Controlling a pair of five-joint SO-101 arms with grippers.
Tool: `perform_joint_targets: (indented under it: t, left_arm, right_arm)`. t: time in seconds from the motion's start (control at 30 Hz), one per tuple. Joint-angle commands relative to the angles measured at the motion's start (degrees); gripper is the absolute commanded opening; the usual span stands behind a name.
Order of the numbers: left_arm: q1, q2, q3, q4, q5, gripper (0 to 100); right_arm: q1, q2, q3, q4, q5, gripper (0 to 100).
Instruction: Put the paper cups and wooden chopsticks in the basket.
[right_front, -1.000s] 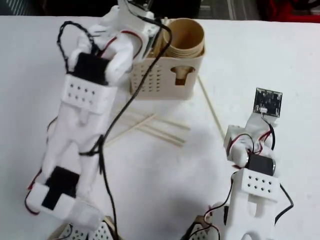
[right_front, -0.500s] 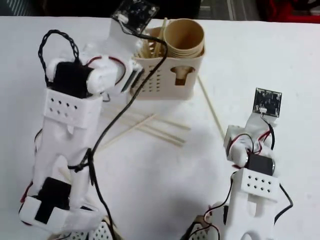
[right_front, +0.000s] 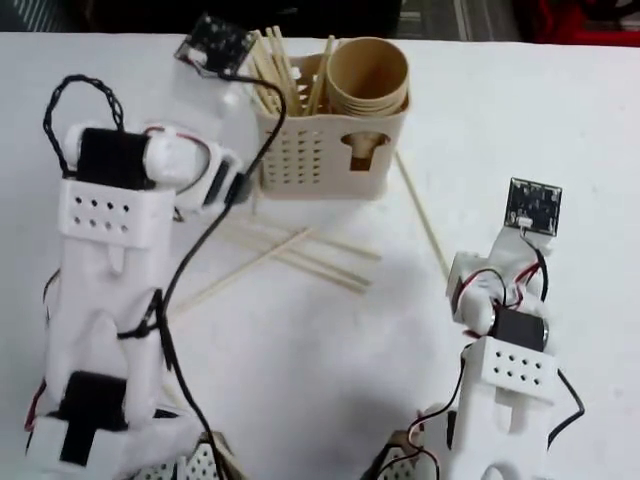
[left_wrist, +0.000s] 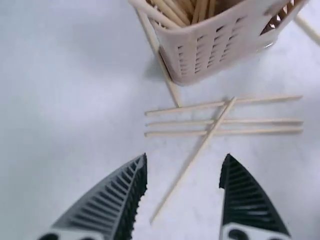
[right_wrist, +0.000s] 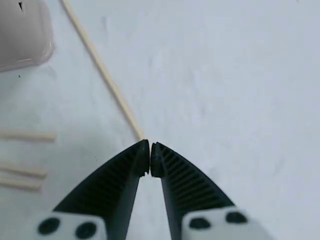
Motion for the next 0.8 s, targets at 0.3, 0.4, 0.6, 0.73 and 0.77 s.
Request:
perform_joint_targets:
  t: [0.3,0.4,0.6,0.73,0.77]
  left_arm:
    - [2.07,-11.3,35.43,-23.3,-21.27,24]
    - [2.51,-11.03,39.3,-28.13,-23.74,24]
    - [5.93,-0.31,37.98,-29.63,-27.78,24]
    - [8.13,9.27,33.23,-29.71,-32.0,24]
    - [8.48,11.47,32.09,-29.71,-33.23,24]
  right_arm:
    - [0.31,-0.84,-0.35,-0.92,-0.26,1.9]
    - [0.31,-0.84,-0.35,-0.92,-0.26,1.9]
    - [0.31,-0.84,-0.35,-0.92,-0.26,1.9]
    - [0.48,-0.92,-0.35,-0.92,-0.26,2.0]
    - [0.48,-0.92,-0.35,-0.92,-0.26,2.0]
